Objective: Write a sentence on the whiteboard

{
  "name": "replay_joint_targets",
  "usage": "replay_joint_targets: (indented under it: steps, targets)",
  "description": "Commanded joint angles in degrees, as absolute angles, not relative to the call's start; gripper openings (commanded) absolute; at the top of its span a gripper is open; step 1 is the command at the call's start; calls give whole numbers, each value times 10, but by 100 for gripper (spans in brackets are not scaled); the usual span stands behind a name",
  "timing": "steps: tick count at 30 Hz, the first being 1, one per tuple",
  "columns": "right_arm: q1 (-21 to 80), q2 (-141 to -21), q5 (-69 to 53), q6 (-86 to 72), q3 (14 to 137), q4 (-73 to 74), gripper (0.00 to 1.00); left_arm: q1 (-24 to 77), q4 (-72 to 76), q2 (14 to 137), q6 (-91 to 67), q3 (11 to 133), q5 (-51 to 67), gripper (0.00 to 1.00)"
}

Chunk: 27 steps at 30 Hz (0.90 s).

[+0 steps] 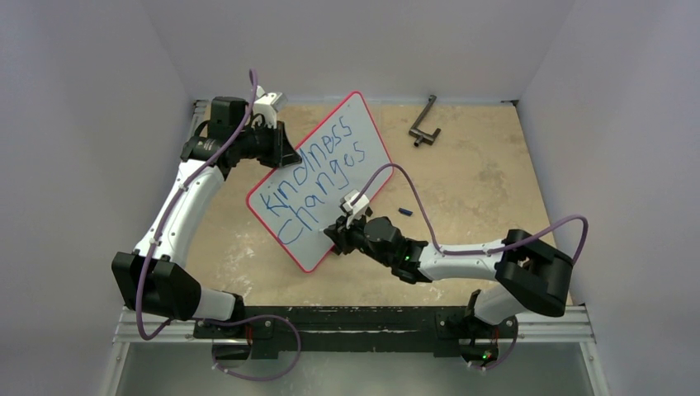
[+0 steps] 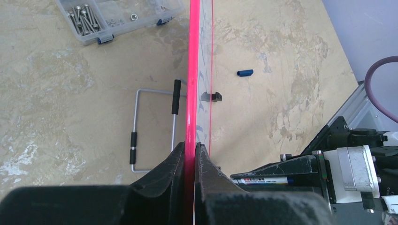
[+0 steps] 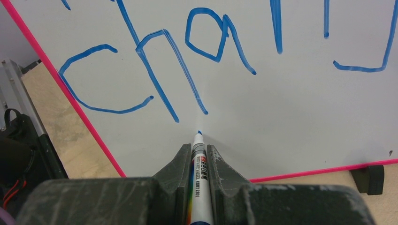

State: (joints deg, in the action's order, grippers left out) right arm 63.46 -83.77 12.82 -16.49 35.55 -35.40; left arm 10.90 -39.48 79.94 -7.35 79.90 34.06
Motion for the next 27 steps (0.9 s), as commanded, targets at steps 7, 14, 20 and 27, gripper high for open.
replay_joint_targets:
  steps: [7,14,20,27]
  targets:
    - [636,-868,133,-189,328,-376,0,114,-407,795,-55,798,330,0]
    - [636,-878,133,-203,310,-377,0,114,-406,795,-54,798,329,0]
    - [636,-878,148,-205,317,-366,0,114,-407,795,-54,798,330,0]
    - [636,-864,180,-200,344,-337,0,114,-406,794,-54,799,330,0]
